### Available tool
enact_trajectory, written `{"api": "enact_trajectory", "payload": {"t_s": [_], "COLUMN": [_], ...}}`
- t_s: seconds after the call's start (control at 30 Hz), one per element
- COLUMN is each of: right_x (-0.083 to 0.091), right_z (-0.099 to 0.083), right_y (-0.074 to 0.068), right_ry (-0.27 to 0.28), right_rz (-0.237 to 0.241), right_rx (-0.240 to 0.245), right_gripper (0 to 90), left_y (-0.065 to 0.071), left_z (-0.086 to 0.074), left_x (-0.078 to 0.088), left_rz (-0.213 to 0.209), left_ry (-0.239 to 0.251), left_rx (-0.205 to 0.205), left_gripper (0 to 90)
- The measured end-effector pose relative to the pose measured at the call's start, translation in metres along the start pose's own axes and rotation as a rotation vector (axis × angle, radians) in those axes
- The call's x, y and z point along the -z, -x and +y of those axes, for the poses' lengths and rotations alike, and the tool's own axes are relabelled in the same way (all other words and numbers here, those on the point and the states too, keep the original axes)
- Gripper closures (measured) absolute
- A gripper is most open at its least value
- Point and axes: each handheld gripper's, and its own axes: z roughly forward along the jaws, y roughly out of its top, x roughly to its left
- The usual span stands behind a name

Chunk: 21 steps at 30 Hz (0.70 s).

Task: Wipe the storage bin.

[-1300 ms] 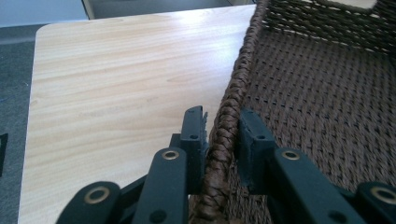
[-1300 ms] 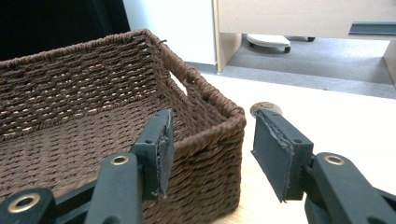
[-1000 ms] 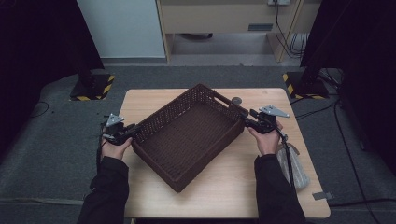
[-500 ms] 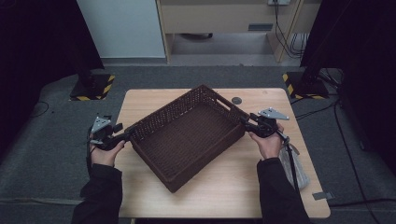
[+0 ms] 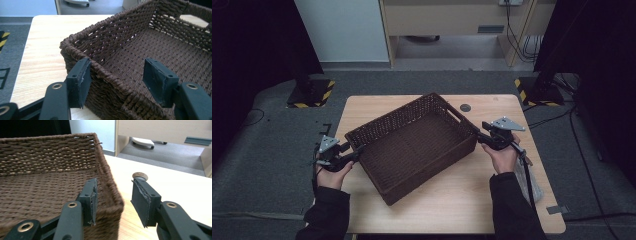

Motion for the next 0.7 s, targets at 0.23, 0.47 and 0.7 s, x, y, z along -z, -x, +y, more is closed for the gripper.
{"api": "enact_trajectory", "payload": {"t_s": [0.23,0.47,0.7], "right_x": [-0.012,-0.001,0.021], "right_z": [-0.006,-0.008,-0.017], "right_y": [0.005,0.003,-0.005], "right_ry": [-0.049,-0.086,-0.085], "right_rz": [0.022,0.025,0.044], "right_rx": [0.011,0.046,0.050], "right_gripper": [65.2,77.9,76.8], "left_y": [-0.001,-0.001,0.009], "left_z": [0.003,0.012,0.013], "left_x": [-0.014,-0.029,-0.011], "left_rz": [0.006,0.009,-0.018], "left_ry": [0.018,0.014,0.020], "left_rx": [-0.009,-0.026,-0.049], "left_gripper": [37.2,36.9,37.4]}}
